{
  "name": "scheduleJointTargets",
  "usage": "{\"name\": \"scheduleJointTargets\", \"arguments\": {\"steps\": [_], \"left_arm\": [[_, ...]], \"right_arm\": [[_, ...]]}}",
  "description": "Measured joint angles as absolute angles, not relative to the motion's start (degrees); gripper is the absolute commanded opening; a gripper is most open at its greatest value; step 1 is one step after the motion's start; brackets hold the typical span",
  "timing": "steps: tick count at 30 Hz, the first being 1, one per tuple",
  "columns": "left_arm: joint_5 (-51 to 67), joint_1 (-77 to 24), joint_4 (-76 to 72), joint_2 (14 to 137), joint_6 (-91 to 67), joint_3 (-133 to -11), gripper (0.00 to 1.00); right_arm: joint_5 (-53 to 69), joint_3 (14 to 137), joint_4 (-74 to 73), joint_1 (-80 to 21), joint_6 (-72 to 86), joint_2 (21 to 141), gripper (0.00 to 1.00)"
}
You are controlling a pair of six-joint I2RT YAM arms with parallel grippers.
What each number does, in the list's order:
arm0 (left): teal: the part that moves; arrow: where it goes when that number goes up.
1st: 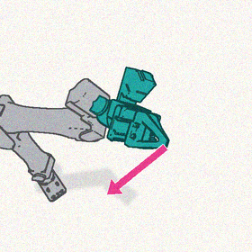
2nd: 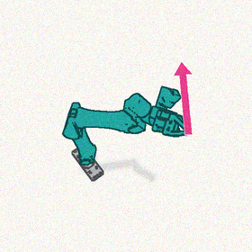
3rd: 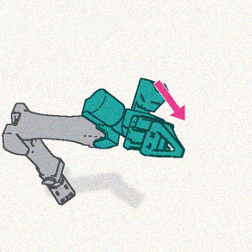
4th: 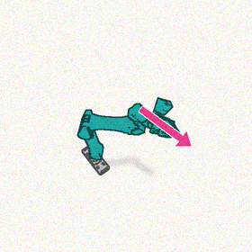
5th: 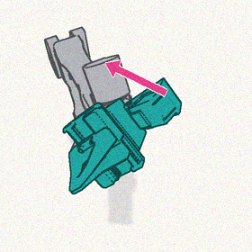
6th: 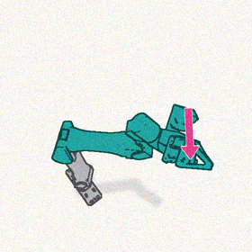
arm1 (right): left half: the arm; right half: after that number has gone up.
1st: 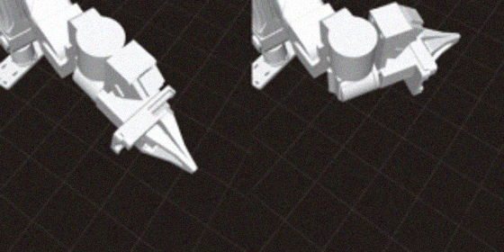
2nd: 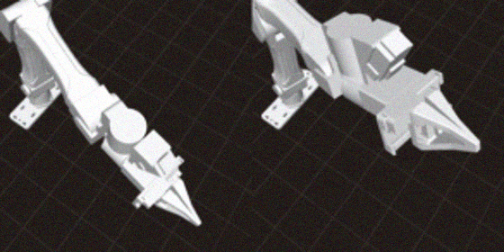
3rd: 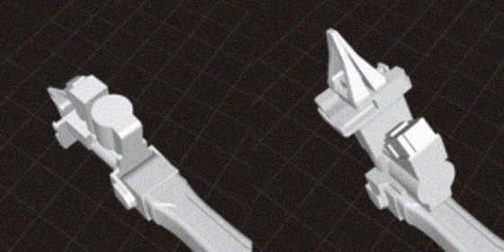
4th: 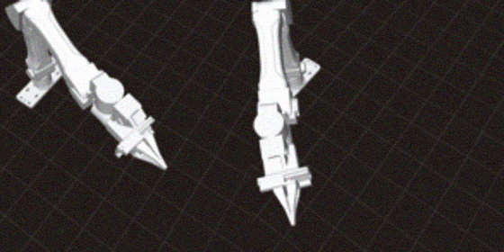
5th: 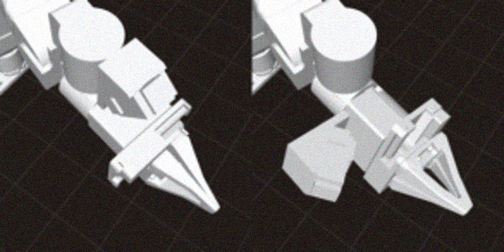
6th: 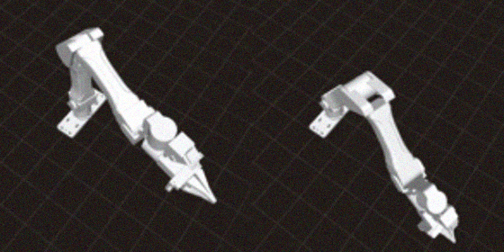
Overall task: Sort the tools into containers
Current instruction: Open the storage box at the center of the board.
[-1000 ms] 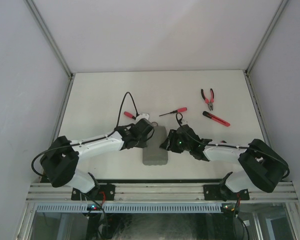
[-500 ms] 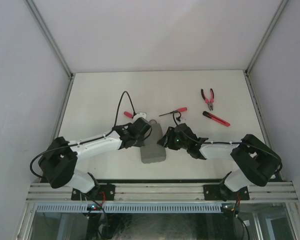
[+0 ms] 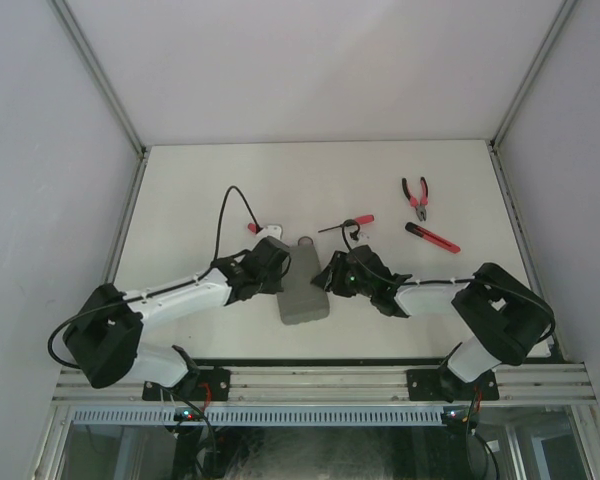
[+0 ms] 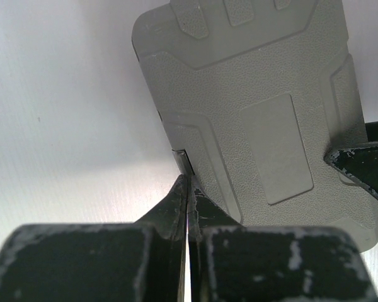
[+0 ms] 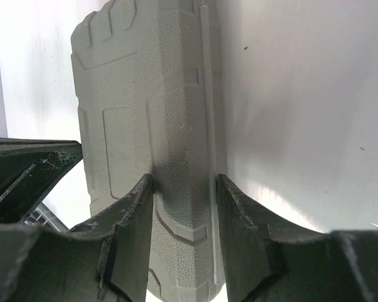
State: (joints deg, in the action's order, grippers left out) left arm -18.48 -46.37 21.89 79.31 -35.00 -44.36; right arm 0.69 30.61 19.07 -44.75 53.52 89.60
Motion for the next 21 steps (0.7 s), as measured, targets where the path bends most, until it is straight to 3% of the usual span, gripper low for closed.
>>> {"name": "scheduleJointTargets", "arguments": {"steps": [21], "left_arm": [[-14.5, -42.6, 17.0, 73.2, -38.0, -37.7, 0.0]], "right_arm": [[0.2, 30.9, 21.5, -44.8, 53.6, 91.2, 0.13]]}}
